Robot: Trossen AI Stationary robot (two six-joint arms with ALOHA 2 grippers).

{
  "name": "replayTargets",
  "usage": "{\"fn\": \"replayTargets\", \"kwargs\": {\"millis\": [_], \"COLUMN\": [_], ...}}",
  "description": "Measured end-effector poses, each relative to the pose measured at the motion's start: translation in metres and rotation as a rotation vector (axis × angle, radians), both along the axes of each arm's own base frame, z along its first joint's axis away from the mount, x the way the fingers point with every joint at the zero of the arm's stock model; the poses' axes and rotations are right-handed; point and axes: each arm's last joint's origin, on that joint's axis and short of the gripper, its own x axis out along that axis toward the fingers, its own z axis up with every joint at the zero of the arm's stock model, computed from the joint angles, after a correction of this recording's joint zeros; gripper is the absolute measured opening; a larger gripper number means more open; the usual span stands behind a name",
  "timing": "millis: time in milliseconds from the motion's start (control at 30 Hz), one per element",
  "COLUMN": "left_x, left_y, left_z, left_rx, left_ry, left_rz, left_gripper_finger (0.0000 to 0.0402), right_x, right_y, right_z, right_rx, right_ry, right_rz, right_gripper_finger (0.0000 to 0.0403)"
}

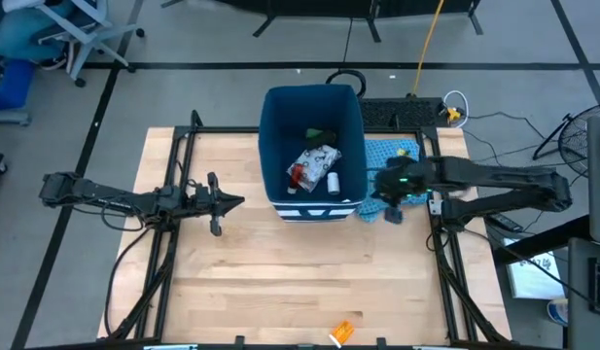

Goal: Pick & place medical supplies in basket/bin
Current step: Put the orange pill bottle into the blue bin

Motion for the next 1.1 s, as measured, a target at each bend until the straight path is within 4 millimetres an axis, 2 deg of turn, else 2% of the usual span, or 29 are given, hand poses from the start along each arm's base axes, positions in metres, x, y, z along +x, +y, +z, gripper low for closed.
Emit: {"fn": "replayTargets", "kwargs": {"millis": [133, 233, 400, 533, 700, 833, 1000, 1100], "left_x": [0.000, 0.000, 0.000, 0.000, 0.000, 0.000, 0.000, -0.001], "left_y": [0.000, 0.000, 0.000, 0.000, 0.001, 0.001, 0.001, 0.000], "left_z": [-0.001, -0.001, -0.001, -0.001, -0.002, -0.006, -0.012, -0.014], "left_rx": [0.002, 0.011, 0.001, 0.000, -0.023, -0.057, -0.078, -0.073], "left_ry": [0.011, 0.012, 0.007, 0.007, 0.021, 0.053, 0.113, 0.128], "left_rz": [0.012, 0.012, 0.012, 0.017, 0.018, 0.018, 0.020, 0.018], "left_gripper_finger": [0.0021, 0.0021, 0.0021, 0.0021, 0.0021, 0.0021, 0.0021, 0.0021], "right_x": [-0.028, -0.046, -0.060, -0.058, -0.051, -0.044, -0.041, -0.037], "right_y": [0.008, 0.012, 0.019, 0.027, 0.038, 0.053, 0.078, 0.096], "right_z": [0.015, 0.021, 0.005, -0.021, -0.045, -0.039, -0.019, -0.013], "right_rx": [-0.039, -0.034, 0.078, 0.179, 0.253, 0.295, 0.215, 0.158], "right_ry": [-0.214, -0.394, -0.578, -0.659, -0.604, -0.685, -0.876, -0.911], "right_rz": [0.157, 0.198, 0.296, 0.424, 0.480, 0.585, 0.725, 0.745], "right_gripper_finger": [0.0000, 0.0000, 0.0000, 0.0000, 0.0000, 0.0004, 0.0016, 0.0039]}}
